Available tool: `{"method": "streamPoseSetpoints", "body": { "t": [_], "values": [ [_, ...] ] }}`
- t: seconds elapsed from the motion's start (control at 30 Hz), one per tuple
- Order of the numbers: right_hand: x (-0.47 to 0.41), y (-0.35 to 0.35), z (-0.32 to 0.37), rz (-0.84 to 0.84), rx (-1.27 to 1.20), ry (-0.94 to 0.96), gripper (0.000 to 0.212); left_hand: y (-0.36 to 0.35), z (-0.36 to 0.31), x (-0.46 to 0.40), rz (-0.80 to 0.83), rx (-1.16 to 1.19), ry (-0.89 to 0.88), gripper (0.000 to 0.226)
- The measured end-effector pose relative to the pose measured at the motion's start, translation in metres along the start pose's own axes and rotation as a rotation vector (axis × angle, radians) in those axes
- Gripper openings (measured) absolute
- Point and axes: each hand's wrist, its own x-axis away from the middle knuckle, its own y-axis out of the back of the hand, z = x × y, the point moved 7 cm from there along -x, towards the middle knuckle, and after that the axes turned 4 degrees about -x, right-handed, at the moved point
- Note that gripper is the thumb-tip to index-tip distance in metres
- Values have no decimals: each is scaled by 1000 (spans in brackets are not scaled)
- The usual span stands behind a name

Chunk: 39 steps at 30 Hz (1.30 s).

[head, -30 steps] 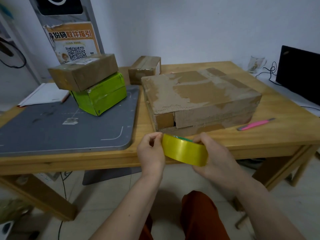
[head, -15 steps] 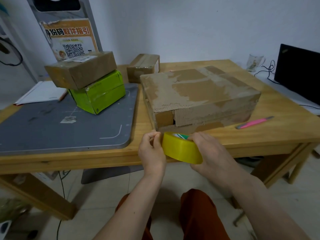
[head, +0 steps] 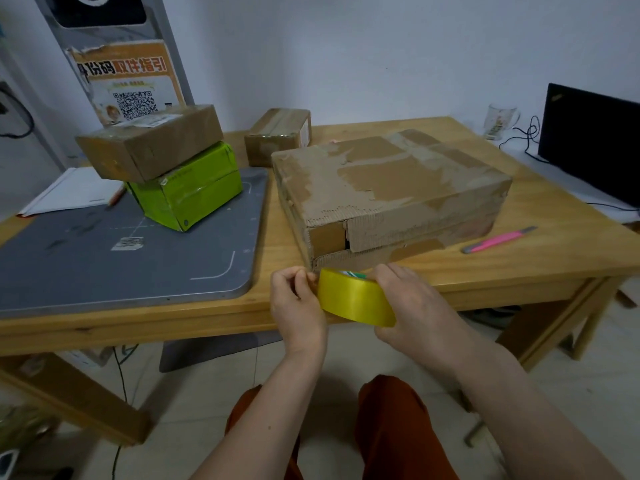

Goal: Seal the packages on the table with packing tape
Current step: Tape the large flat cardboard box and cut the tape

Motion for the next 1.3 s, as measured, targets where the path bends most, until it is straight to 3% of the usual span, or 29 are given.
{"method": "streamPoseSetpoints", "body": {
  "t": [0.2,0.4,0.57,0.83,1.1,1.3],
  "values": [
    [3,5,-20,2,-148,-32,50,-4,-11,6,3,-30,-76,16],
    [9,0,-32,-115,-329,-51,53,-5,-3,-1,39,-41,33,21],
    [13,-15,-47,-166,-640,-125,63,-6,8,-5,21,50,101,14],
    [11,-5,-48,-164,-502,-114,57,-5,11,2,-30,183,141,19],
    [12,31,-22,-192,-177,76,49,4,2,-10,-137,186,165,15],
    [15,24,-25,-66,-337,-6,51,8,-17,-21,-51,113,2,18]
  ]
}}
